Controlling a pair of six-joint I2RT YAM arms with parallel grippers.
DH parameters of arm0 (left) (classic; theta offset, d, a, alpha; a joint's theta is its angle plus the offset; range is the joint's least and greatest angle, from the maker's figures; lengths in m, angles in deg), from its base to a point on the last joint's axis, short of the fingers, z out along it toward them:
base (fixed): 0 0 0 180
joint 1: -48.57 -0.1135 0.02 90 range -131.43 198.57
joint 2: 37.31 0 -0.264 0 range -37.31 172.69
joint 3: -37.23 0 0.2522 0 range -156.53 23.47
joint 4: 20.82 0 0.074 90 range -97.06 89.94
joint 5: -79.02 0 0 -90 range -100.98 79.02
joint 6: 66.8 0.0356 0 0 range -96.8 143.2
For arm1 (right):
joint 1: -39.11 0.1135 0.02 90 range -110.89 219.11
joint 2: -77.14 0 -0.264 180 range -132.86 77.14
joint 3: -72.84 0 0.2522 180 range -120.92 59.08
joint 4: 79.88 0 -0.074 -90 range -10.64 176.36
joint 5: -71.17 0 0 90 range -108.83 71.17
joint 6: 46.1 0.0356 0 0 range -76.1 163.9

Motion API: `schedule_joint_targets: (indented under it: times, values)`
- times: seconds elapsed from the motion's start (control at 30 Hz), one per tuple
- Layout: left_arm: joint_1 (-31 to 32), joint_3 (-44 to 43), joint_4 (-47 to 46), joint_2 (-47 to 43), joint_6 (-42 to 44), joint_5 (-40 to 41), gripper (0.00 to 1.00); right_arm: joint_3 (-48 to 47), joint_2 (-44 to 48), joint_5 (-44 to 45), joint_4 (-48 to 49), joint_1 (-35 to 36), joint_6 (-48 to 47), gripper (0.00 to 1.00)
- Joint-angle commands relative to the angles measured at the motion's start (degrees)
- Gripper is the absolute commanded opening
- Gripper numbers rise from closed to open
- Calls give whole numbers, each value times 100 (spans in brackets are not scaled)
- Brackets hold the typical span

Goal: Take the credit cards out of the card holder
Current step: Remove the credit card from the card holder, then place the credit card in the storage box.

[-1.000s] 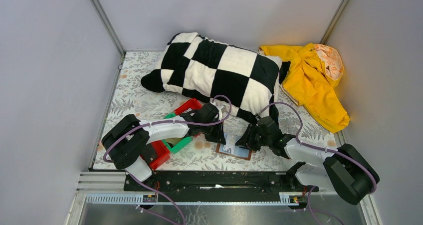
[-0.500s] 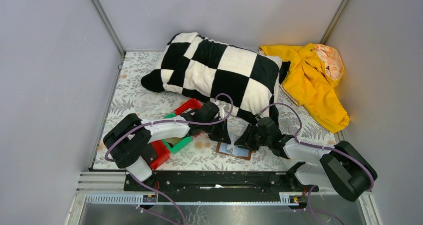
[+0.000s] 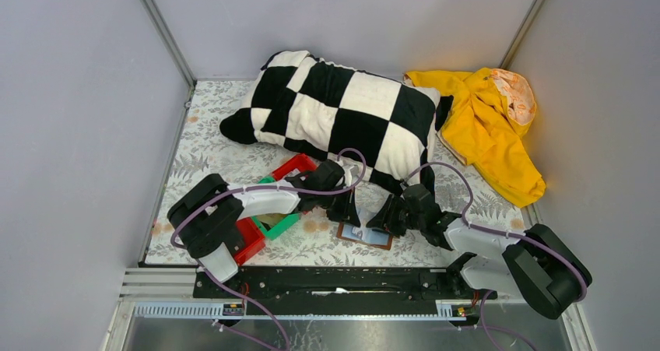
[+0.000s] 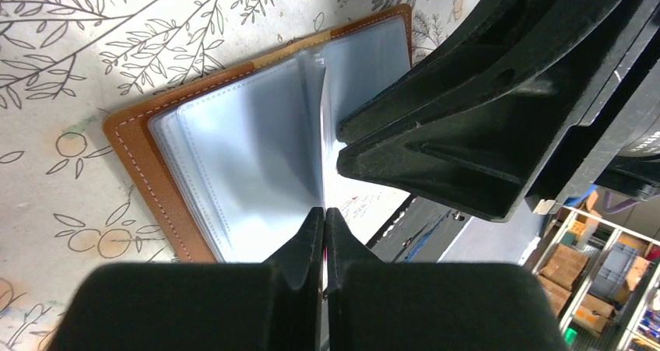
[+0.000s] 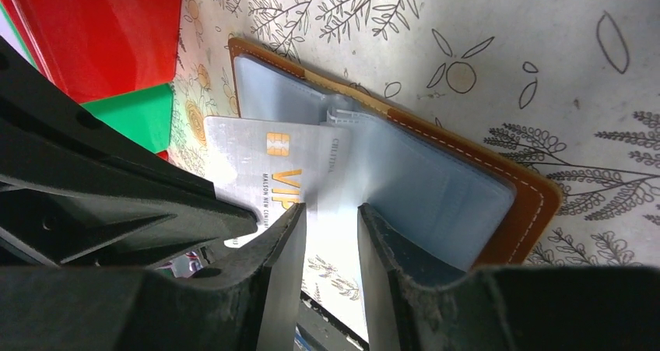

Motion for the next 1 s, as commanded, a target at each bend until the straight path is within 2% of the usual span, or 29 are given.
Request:
schedule_joint_targets:
  times: [0.0,0.23,0.4,0.63,0.83,0.97]
  values:
    - [-37,-404,403,-120,400,292,0,90,71,156,-509,47,-118,38]
    - [-311,-1035,2058,-1101,938,903,0,25,373,315,-927,49,-267,40]
    - [-1014,-1279,2577,-1929,682,1359,0,-72,542,455,-1151,47,-342,41]
    - [-1965,-569,2053,-2437,-557,2410,0,-284,418,444,-1246,47,-592,48]
    - [-2131,97,1321,-2422,-1431,3029,0,-388,643,584,-1514,47,-613,49]
    - [-2156,347,1149,-2367,-1531,3178,0,-327,890,685,-1759,49,-572,50]
